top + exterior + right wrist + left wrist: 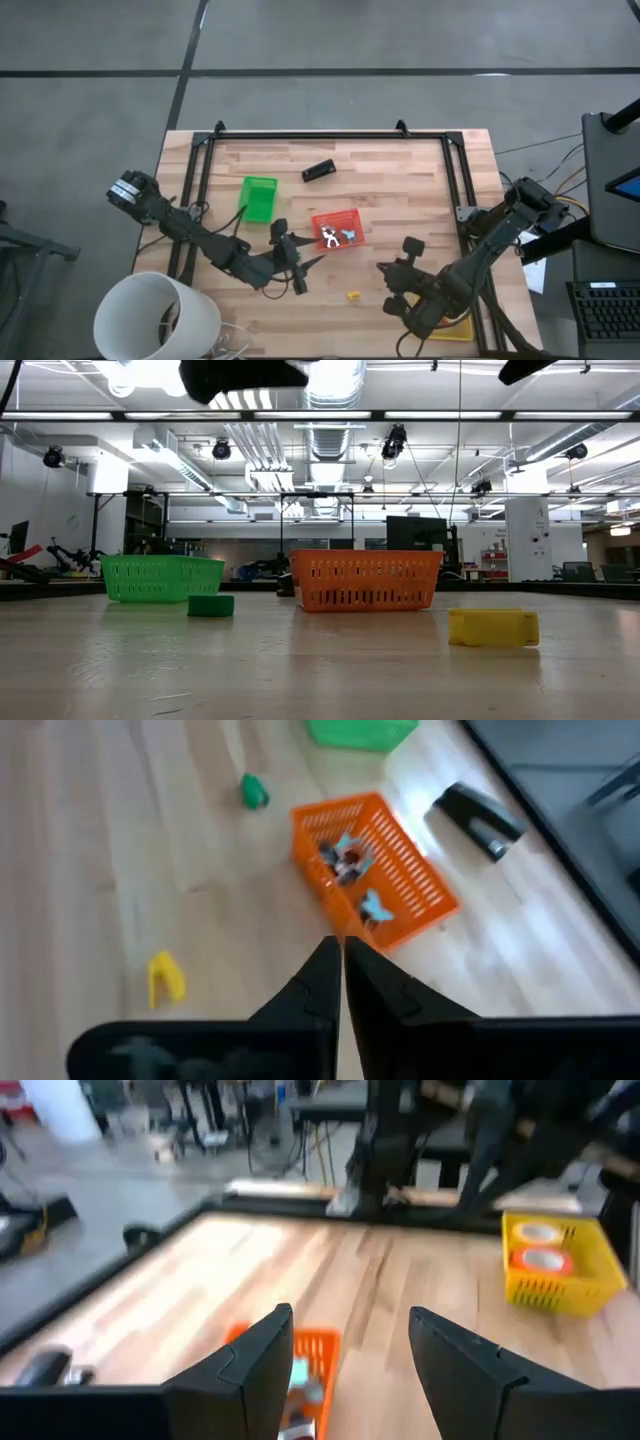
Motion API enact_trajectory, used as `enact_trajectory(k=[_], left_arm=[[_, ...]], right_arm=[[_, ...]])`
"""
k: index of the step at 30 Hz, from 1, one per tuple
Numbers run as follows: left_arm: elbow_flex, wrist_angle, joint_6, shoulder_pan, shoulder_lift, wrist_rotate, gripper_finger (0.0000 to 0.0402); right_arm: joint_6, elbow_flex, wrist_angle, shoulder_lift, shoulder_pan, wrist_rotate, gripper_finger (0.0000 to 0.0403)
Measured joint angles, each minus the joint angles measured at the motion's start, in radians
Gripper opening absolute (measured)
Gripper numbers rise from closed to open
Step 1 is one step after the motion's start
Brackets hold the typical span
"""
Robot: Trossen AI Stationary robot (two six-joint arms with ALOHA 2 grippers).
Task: Pick and place Stapler, Stapler remover, tape
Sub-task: Put the green stapler into the green bin
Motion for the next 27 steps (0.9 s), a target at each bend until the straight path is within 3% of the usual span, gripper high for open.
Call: enact_trajectory(k=[4,9,14,18,23,27], left_arm=[[0.000,-0.100,-0.092,0.000,0.000,0.053,0.0202],[0.000,-0.122,-0.078,0.013,0.000,0.190,0.0202],[0.000,-0.229,-0.101,0.022,0.000,0.227,0.0202],[0.000,-0.329,-0.099,0.027,0.003,0.362,0.0202],[0.000,-0.425,-0.151,0.031,0.011,0.365,0.0202],[0.000,-0.570,-0.176,0.031,0.006,0.361,0.0202]], right_arm=[[-0.014,-0.024,0.019,0.000,-0.033,0.025,0.0008],[-0.064,-0.063,0.088,-0.002,-0.064,0.025,0.0008],[-0.153,-0.098,0.202,-0.007,-0.087,0.016,0.0008],[-0.192,-0.106,0.237,-0.008,-0.089,0.021,0.0008],[-0.195,-0.107,0.235,-0.014,-0.099,0.019,0.0008],[-0.195,-0.111,0.247,-0.014,-0.111,-0.056,0.0008]])
